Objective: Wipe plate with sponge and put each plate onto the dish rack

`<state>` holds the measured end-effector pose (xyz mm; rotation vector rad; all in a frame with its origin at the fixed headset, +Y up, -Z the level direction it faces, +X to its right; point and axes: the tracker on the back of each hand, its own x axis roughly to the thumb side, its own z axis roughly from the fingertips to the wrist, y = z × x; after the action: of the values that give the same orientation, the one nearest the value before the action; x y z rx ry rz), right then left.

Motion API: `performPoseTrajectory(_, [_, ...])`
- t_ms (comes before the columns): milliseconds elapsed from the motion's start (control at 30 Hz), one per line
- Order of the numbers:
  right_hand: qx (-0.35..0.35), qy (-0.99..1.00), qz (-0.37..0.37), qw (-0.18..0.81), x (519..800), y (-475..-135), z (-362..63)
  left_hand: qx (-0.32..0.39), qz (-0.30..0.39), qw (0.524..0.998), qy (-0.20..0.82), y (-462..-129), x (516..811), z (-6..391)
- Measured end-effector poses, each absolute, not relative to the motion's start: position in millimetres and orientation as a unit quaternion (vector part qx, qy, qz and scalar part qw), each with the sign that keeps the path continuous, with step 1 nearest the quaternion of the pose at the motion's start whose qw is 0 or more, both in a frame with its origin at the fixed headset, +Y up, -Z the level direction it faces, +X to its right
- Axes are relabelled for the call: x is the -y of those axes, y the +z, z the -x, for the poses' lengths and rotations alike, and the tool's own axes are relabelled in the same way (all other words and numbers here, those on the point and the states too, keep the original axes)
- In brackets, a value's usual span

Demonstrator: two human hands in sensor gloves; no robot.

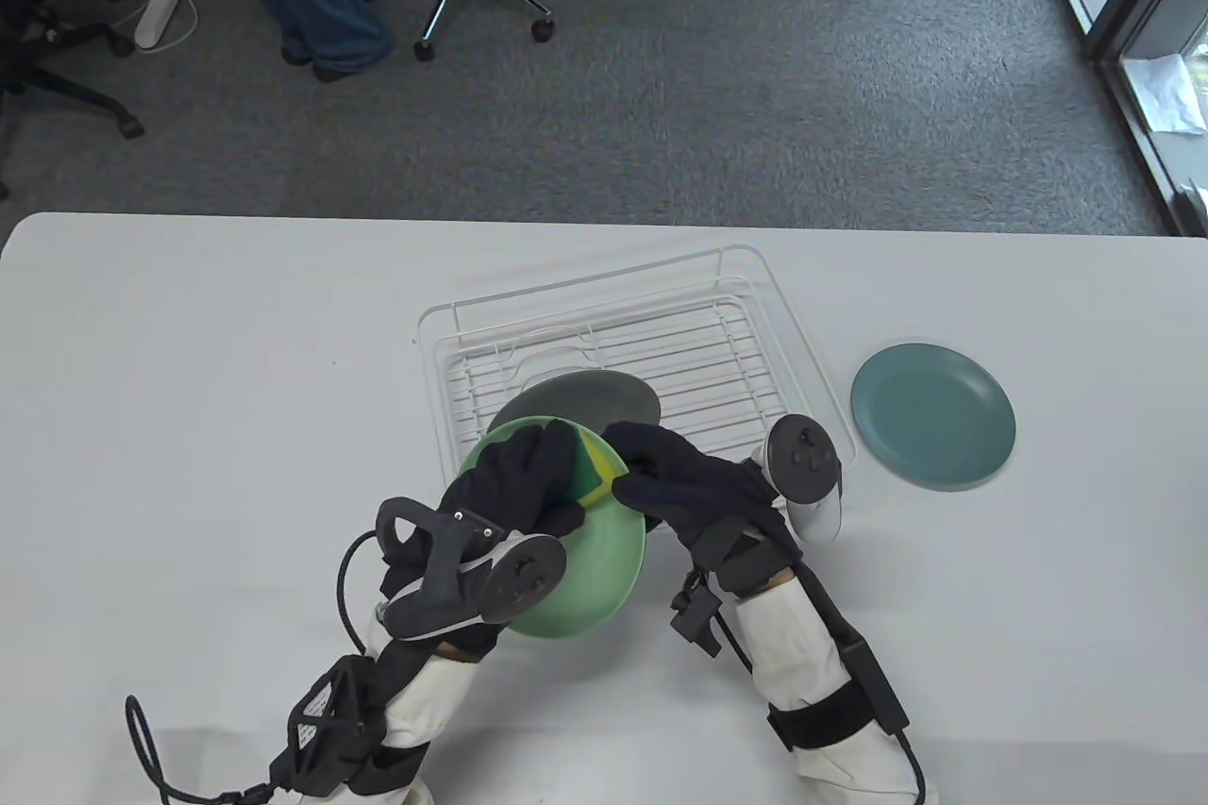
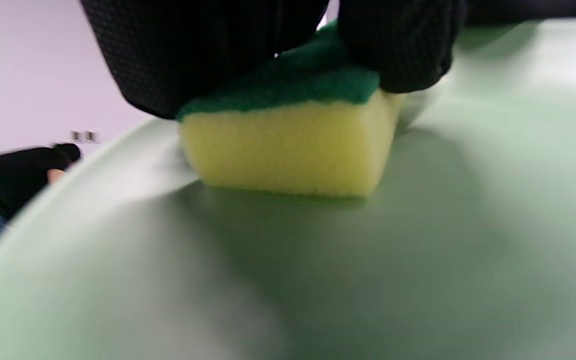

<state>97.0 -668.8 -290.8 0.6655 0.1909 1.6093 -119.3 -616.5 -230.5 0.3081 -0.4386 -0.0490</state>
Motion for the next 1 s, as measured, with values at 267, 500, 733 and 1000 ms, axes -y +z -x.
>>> performPoseTrajectory(267, [-0.042, 0.708, -0.248, 0.660, 666, -295, -122, 0.171, -0.084, 0.978, -0.085, -241, 623, 124])
performPoseTrajectory(500, [-0.028, 0.715, -0.205, 0.668, 672, -297, -129, 0.237, -0.006, 0.970, -0.058, -235, 623, 109])
performPoseTrajectory(733, [-0.042, 0.725, -0.213, 0.654, 677, -294, -109, 0.317, -0.021, 0.948, 0.015, -224, 620, 96])
performPoseTrajectory(1000, [-0.080, 0.699, -0.267, 0.659, 678, -293, -96, 0.300, -0.102, 0.948, 0.042, -224, 619, 102])
